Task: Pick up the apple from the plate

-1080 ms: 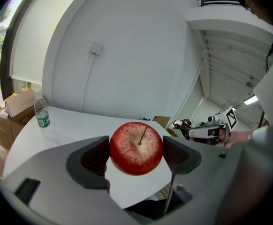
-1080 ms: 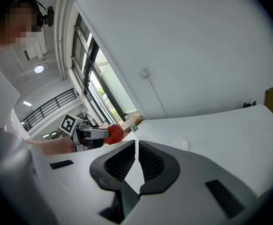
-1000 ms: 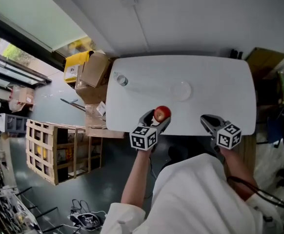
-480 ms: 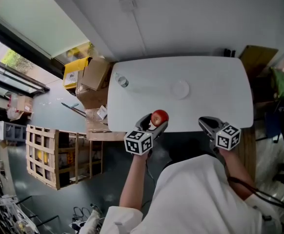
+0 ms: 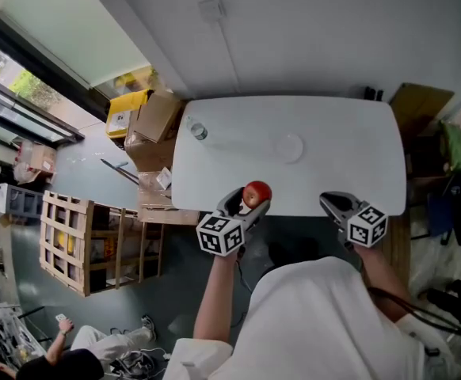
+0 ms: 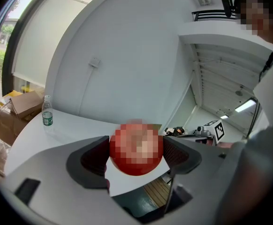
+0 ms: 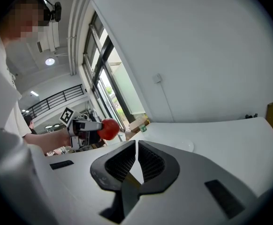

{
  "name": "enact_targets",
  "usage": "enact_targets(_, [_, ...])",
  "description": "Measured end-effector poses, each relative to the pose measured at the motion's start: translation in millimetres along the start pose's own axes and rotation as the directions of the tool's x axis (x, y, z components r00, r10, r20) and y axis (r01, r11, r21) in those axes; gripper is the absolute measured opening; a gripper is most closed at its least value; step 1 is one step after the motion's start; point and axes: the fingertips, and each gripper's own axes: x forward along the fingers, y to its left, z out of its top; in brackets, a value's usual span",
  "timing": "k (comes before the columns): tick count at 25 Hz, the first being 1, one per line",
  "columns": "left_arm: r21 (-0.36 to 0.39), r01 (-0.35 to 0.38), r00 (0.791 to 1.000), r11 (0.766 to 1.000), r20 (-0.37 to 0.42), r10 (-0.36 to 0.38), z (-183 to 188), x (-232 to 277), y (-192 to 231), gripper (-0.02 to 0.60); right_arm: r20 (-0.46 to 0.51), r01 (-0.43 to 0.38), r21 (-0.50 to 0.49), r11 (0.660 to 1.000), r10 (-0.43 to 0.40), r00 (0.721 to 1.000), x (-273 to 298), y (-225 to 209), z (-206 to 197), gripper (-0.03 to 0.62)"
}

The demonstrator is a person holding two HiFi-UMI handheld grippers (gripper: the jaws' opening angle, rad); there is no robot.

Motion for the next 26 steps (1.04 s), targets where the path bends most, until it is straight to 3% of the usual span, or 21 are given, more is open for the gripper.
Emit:
enact_targets(11, [-0.021,-0.041,0.999,0.999,0.027,0.041,-8,-1,-14,0.357,0.013,-0.065,-0.029,0.997,0.065,0.998,-9,-5,13,0.044])
enact_targets(26, [-0.016,-0.038,0.999,0.999,0.017,0.038,-7,6,-22,0.357,0.006,-0.090,-0.038,0.995,0.090,0.996,-9,-6,17,0.044])
